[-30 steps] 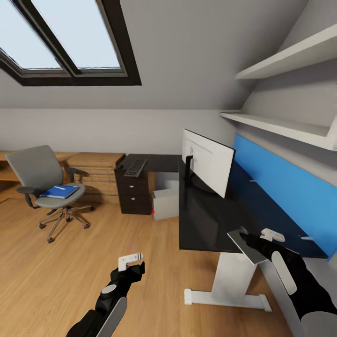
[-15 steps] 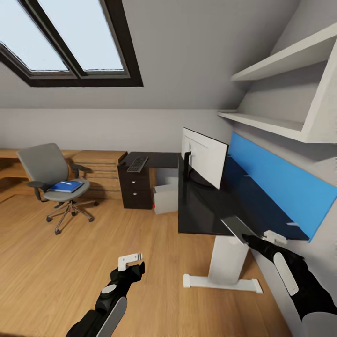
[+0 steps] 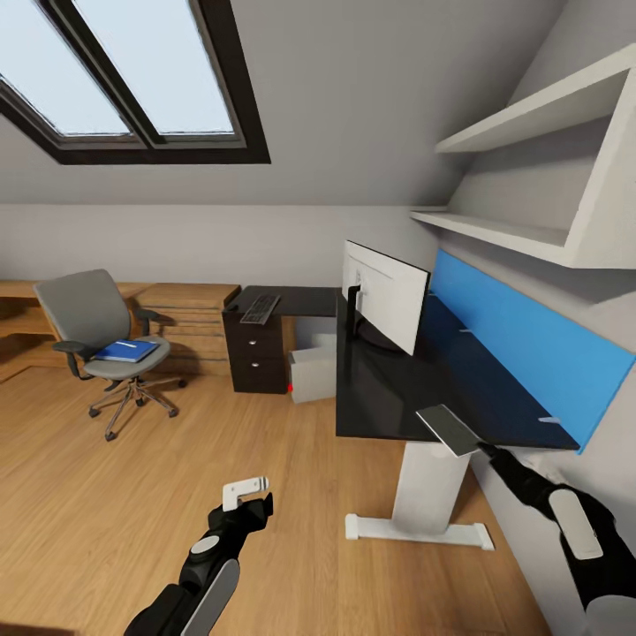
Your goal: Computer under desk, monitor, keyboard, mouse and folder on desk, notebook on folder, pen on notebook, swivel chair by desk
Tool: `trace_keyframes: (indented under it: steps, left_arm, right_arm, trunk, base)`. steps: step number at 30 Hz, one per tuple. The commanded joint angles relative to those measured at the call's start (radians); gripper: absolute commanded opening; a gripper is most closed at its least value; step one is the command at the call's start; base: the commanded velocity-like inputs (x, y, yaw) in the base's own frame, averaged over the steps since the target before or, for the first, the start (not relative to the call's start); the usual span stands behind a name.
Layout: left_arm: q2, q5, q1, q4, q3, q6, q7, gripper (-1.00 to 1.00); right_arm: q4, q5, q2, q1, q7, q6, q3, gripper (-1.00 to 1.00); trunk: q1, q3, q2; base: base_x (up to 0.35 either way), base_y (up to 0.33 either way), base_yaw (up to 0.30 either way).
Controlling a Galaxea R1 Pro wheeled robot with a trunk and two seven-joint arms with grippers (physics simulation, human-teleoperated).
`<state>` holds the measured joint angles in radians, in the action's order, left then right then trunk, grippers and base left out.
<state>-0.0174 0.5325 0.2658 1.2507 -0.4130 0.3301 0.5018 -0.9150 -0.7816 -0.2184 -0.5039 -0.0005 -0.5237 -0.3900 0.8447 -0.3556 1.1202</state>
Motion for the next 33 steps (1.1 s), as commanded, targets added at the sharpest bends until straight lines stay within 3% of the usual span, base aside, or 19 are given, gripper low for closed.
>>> trace_keyframes:
  steps: [1,5,10,12,19,26,30,33]
  left_arm:
    - [-0.001,0.008,0.001,0.003,-0.003,0.002,0.009,1.00]
    - [-0.001,0.009,0.001,0.015,-0.003,0.003,0.009,1.00]
    - [0.000,0.010,0.001,0.026,-0.004,0.004,0.009,1.00]
    - [0.001,0.010,0.001,0.027,-0.004,0.004,0.009,1.00]
    - [0.003,0.009,0.001,0.029,-0.003,0.004,0.011,1.00]
    - [0.003,0.009,0.001,0.029,-0.004,0.004,0.012,1.00]
    - [0.003,0.009,0.001,0.030,-0.004,0.004,0.012,1.00]
    - [0.002,0.009,0.001,0.030,-0.004,0.004,0.012,1.00]
  right_arm:
    - [0.002,-0.035,0.000,-0.001,-0.001,-0.007,-0.011,1.00]
    - [0.019,-0.142,0.000,-0.002,-0.005,-0.007,-0.033,1.00]
    - [0.051,-0.226,0.001,-0.004,-0.007,0.004,-0.043,1.00]
    - [0.055,-0.238,0.003,-0.005,-0.006,0.015,-0.044,1.00]
    - [0.064,-0.258,0.022,-0.007,0.002,0.172,-0.041,1.00]
    - [0.049,-0.245,0.071,-0.007,0.002,0.201,-0.040,1.00]
    - [0.046,-0.265,0.090,-0.007,0.001,0.204,-0.044,1.00]
    - [0.046,-0.305,0.096,-0.007,0.001,0.204,-0.046,1.00]
  trunk:
    - [0.000,-0.001,0.001]
    - [0.000,-0.001,0.001]
    - [0.004,-0.004,0.008]
    - [0.012,-0.011,0.022]
    - [0.038,-0.033,0.071]
    - [0.065,-0.054,0.120]
    - [0.081,-0.067,0.148]
    - [0.092,-0.076,0.169]
  base:
    - [-0.004,0.000,0.000]
    - [-0.003,0.000,0.000]
    - [-0.001,0.000,0.000]
    - [0.000,0.000,0.000]
    - [0.000,0.000,0.000]
    - [0.000,0.000,0.000]
    - [0.000,0.000,0.000]
    - [0.000,0.000,0.000]
